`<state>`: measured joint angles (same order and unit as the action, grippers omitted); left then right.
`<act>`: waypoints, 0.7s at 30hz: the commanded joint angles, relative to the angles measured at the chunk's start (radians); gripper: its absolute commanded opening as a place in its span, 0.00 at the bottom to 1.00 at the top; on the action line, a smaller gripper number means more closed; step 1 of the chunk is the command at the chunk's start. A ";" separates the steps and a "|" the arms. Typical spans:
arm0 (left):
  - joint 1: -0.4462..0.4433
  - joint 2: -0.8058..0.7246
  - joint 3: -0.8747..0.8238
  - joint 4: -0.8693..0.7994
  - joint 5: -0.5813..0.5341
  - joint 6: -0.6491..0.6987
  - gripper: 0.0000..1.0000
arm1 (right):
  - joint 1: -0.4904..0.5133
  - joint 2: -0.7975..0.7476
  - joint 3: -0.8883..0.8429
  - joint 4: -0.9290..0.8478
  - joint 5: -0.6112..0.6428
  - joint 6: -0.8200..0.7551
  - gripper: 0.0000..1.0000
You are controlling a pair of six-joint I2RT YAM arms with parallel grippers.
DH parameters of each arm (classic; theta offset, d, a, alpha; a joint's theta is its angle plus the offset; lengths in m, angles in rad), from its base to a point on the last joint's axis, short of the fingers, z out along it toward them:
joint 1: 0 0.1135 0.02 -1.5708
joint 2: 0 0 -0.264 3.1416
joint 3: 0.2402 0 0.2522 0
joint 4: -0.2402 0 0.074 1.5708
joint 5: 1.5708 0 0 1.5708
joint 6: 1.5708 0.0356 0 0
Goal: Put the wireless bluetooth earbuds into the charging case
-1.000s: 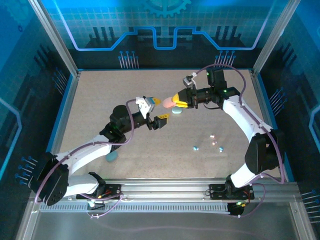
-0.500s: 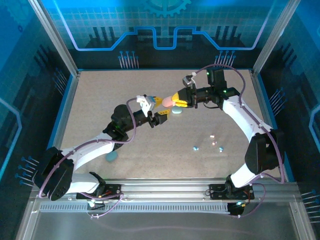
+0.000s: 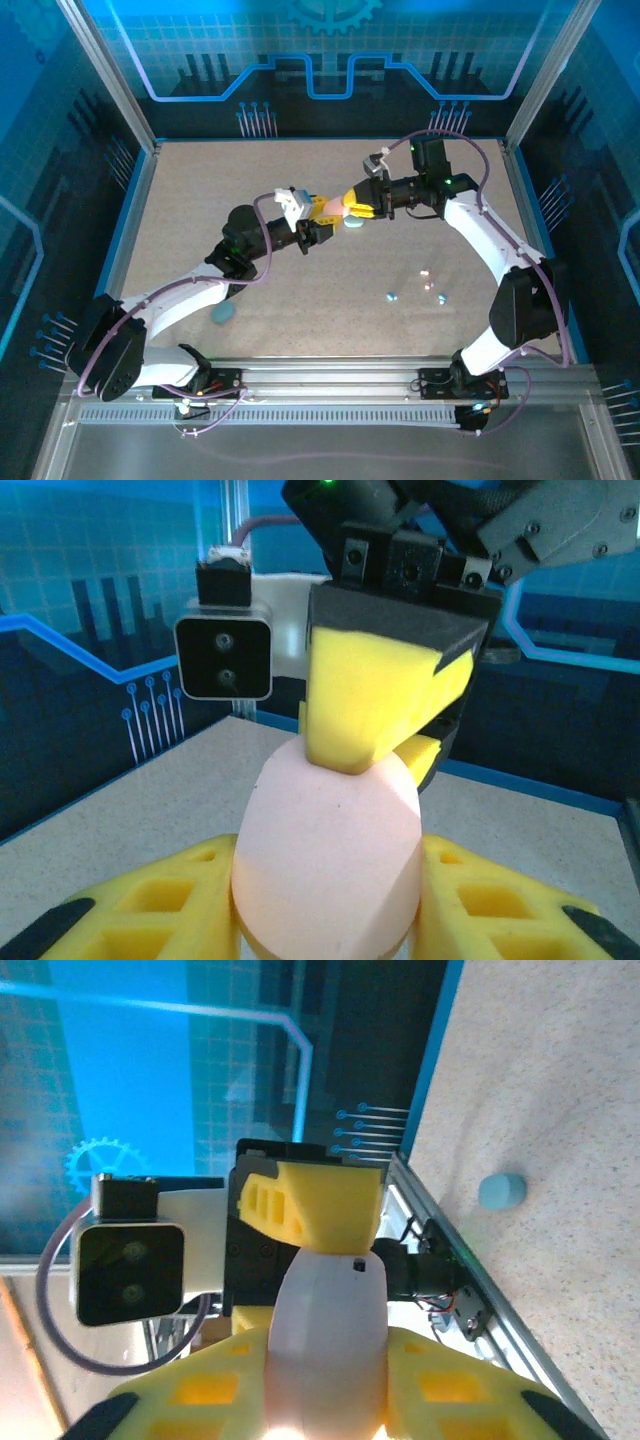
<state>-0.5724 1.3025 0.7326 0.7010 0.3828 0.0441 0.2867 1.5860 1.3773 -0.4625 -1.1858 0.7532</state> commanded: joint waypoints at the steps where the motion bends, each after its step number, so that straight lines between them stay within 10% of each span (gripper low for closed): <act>1: -0.008 -0.034 0.070 -0.166 0.035 0.086 0.32 | 0.006 0.007 0.115 -0.297 0.072 -0.244 0.40; 21: -0.032 -0.037 0.232 -0.490 0.081 0.232 0.33 | 0.056 0.062 0.208 -0.509 0.163 -0.423 0.44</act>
<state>-0.5961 1.2816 0.9245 0.2253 0.4286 0.2466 0.3275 1.6337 1.5646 -0.9607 -0.9989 0.3428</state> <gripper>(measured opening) 0.371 0.450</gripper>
